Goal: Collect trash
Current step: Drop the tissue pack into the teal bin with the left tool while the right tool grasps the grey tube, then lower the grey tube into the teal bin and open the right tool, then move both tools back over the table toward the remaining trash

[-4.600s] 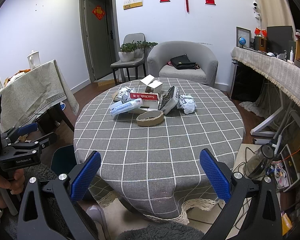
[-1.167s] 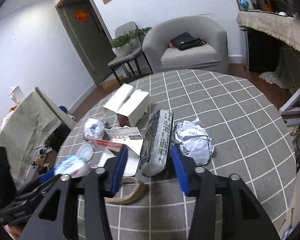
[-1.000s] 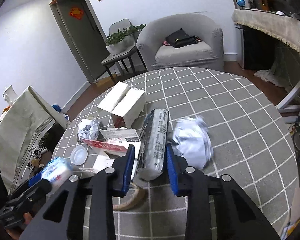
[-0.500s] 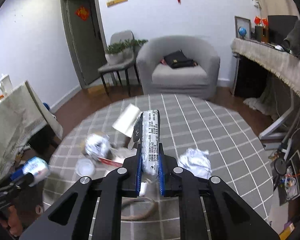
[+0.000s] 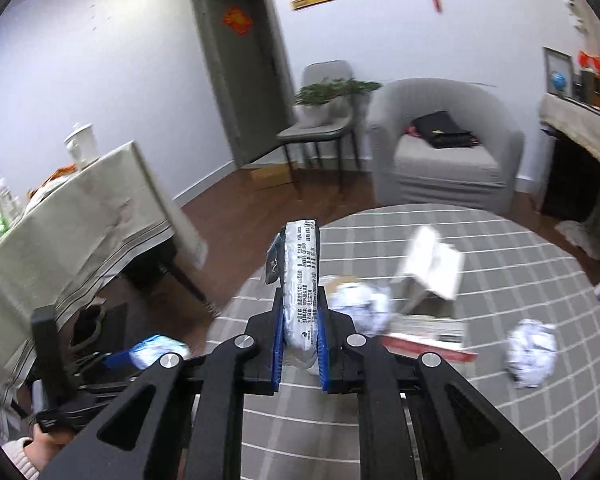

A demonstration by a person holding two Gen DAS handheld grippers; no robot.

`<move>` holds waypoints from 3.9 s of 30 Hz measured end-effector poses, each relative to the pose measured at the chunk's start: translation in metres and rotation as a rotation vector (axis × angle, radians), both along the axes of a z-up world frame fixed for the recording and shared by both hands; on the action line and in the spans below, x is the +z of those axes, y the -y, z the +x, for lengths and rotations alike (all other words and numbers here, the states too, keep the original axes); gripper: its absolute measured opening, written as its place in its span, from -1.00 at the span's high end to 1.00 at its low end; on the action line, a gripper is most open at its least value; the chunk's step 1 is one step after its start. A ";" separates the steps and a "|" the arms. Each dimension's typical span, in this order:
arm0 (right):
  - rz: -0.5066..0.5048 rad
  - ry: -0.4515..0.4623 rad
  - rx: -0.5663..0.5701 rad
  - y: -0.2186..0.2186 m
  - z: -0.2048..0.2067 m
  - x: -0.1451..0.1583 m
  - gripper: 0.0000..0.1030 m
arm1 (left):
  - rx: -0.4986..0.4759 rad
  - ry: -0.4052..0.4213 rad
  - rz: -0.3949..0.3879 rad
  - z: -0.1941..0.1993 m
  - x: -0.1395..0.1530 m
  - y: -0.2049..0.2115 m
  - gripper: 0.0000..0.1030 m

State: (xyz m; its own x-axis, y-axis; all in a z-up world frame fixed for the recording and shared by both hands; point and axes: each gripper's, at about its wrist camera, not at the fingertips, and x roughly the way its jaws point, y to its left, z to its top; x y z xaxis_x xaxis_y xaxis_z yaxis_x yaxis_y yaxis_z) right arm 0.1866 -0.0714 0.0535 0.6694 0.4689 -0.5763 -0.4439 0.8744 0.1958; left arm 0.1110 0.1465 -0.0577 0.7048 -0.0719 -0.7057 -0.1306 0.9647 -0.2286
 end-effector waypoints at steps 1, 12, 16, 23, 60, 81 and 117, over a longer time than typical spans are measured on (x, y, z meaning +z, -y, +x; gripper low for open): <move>-0.002 -0.003 0.014 -0.007 -0.002 -0.001 0.73 | 0.012 -0.017 0.001 0.000 -0.005 -0.006 -0.43; -0.029 -0.070 0.197 -0.107 -0.011 -0.020 0.73 | 0.096 -0.163 0.014 -0.006 -0.051 -0.064 -0.43; -0.044 -0.105 0.256 -0.142 -0.013 -0.031 0.73 | 0.121 -0.227 0.032 -0.014 -0.071 -0.086 -0.43; -0.070 -0.170 0.321 -0.190 -0.017 -0.050 0.73 | 0.130 -0.346 0.016 -0.019 -0.102 -0.107 -0.43; -0.368 -0.467 0.417 -0.282 -0.022 -0.205 0.73 | 0.171 -0.103 -0.030 -0.061 -0.016 -0.154 0.11; -0.470 -0.467 0.476 -0.273 -0.035 -0.225 -0.13 | 0.138 0.116 -0.041 -0.089 0.073 -0.134 0.19; -0.163 -0.017 0.221 -0.054 -0.042 -0.029 0.00 | -0.114 0.209 0.088 -0.022 0.102 0.028 -0.34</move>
State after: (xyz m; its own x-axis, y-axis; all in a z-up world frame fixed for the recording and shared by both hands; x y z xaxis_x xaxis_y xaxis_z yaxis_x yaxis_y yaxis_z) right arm 0.1444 -0.0176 0.0242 0.5507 0.5030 -0.6661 -0.6255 0.7771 0.0696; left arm 0.0890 0.1183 0.0441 0.8268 -0.1040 -0.5528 0.0215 0.9879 -0.1538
